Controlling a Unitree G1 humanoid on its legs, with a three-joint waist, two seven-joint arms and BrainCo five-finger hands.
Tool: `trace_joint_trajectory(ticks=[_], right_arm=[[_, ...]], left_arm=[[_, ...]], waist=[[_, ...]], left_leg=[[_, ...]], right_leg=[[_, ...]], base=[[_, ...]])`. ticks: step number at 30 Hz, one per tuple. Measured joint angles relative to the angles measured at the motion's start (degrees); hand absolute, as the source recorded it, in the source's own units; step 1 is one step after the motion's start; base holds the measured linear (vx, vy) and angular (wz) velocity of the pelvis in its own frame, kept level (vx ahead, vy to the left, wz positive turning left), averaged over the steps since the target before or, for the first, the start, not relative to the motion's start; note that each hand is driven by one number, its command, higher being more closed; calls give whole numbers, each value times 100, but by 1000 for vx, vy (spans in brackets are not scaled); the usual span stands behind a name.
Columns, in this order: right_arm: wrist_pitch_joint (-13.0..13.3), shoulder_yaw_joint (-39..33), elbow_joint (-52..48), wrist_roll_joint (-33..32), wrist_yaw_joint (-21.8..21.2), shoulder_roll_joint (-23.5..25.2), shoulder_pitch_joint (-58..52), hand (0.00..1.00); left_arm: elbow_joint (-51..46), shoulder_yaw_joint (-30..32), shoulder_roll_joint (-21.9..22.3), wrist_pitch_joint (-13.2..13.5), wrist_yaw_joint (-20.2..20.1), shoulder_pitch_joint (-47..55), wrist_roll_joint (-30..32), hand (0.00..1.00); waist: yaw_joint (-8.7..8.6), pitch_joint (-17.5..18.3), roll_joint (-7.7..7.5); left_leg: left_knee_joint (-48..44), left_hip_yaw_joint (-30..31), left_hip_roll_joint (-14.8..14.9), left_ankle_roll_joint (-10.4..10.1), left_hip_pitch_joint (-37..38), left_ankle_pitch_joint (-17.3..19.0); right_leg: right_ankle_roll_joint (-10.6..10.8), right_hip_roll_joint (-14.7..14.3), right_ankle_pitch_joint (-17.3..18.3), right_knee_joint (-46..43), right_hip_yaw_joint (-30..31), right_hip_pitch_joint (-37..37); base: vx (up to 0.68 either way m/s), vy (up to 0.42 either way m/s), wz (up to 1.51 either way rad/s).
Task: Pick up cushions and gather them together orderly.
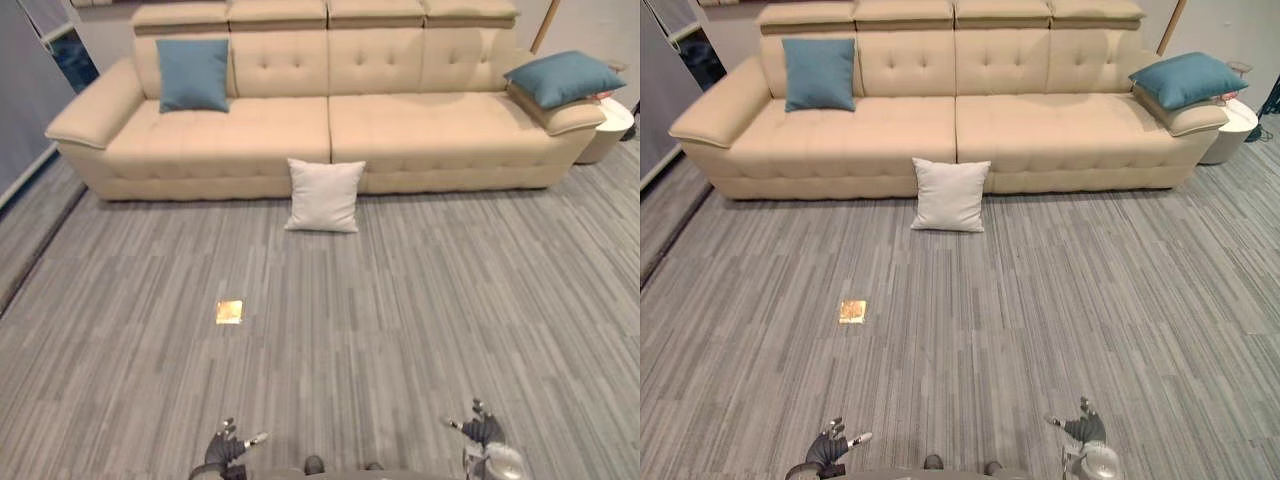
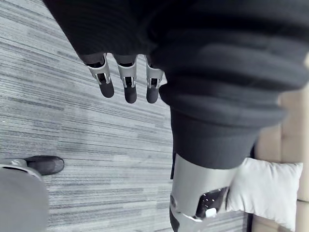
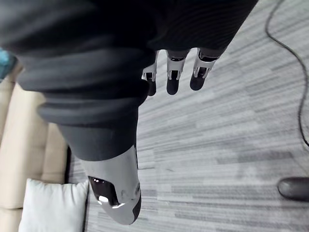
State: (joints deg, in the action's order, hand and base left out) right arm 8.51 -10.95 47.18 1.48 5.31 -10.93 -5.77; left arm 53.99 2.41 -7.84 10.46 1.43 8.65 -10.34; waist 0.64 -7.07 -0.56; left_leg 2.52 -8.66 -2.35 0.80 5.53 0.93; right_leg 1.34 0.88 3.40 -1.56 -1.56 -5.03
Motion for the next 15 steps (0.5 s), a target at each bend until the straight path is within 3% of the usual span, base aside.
trace_joint_trajectory(ticks=[5,10,15], right_arm=[[5,23,-151,36,-40,-65,29,0],[3,110,-330,32,-50,-89,18,0],[-2,255,-334,24,-51,-94,19,0]], left_arm=[[-260,4,-38,21,-3,28,-4,0],[-290,2,-36,18,-9,41,-10,0],[-404,0,-34,13,1,59,-23,0]], waist=[[-4,-78,130],[-11,-89,128],[-11,-113,125]], left_leg=[[-2,11,1,-19,116,12],[-2,59,6,-45,104,45],[-51,79,7,42,38,141]], right_leg=[[37,9,24,-27,3,-90],[109,14,91,-46,-5,-69],[37,16,209,-240,-59,98]], base=[[28,-12,-3],[-37,-34,1],[-80,-14,3]])
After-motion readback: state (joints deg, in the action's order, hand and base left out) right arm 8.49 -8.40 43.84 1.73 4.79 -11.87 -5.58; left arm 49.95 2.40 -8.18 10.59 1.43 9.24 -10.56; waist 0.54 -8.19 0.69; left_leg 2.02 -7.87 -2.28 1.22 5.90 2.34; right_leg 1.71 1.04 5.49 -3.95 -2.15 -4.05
